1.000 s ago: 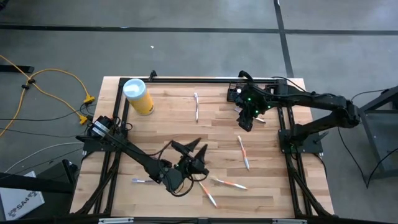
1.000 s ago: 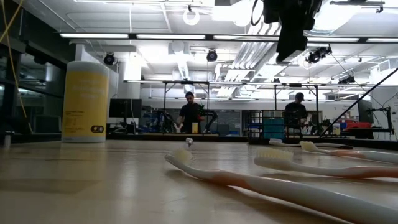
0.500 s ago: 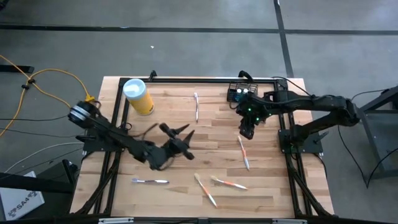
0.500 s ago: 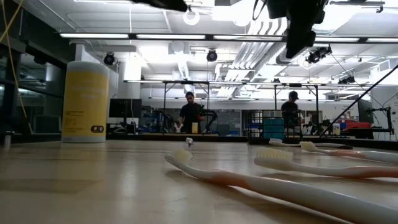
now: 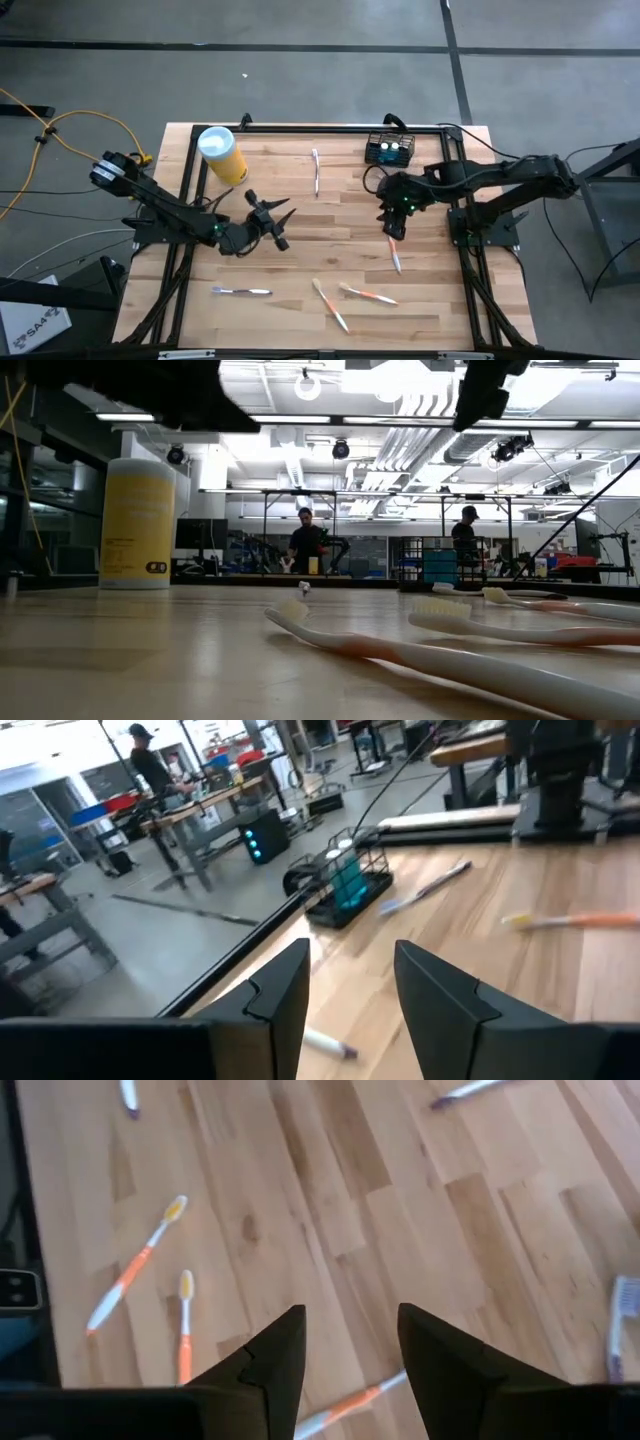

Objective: Pick & Place toothbrushing station
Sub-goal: Put the top orange toothbrush into the black wire organizer

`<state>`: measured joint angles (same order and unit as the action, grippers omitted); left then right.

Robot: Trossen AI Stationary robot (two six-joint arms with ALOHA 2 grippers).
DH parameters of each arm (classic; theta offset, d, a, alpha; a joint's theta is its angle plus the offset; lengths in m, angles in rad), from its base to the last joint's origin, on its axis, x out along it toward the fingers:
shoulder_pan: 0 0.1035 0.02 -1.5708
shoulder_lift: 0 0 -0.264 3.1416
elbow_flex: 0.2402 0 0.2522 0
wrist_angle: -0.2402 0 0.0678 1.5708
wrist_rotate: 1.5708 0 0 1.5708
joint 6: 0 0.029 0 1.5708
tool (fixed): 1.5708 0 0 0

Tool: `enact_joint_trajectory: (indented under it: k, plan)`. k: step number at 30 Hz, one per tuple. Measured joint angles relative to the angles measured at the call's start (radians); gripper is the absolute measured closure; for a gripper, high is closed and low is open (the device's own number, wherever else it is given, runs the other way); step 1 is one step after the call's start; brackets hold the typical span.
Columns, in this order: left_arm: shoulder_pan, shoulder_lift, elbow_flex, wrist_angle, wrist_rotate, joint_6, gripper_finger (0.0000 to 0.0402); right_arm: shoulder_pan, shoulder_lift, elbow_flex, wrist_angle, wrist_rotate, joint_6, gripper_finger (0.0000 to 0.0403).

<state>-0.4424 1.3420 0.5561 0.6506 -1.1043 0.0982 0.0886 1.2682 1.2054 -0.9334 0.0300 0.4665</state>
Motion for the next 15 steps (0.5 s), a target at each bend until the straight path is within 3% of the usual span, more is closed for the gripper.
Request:
enact_joint_trajectory:
  k: [9, 15]
  plan:
    - [-0.088, 0.001, -0.039, -0.006, -0.050, -0.153, 0.0260, 0.121, 0.001, -0.078, 0.114, 0.066, 0.082, 0.0251]
    - [-0.133, 0.001, -0.039, -0.006, -0.050, -0.216, 0.0260, 0.164, 0.001, -0.213, 0.116, 0.085, 0.253, 0.0251]
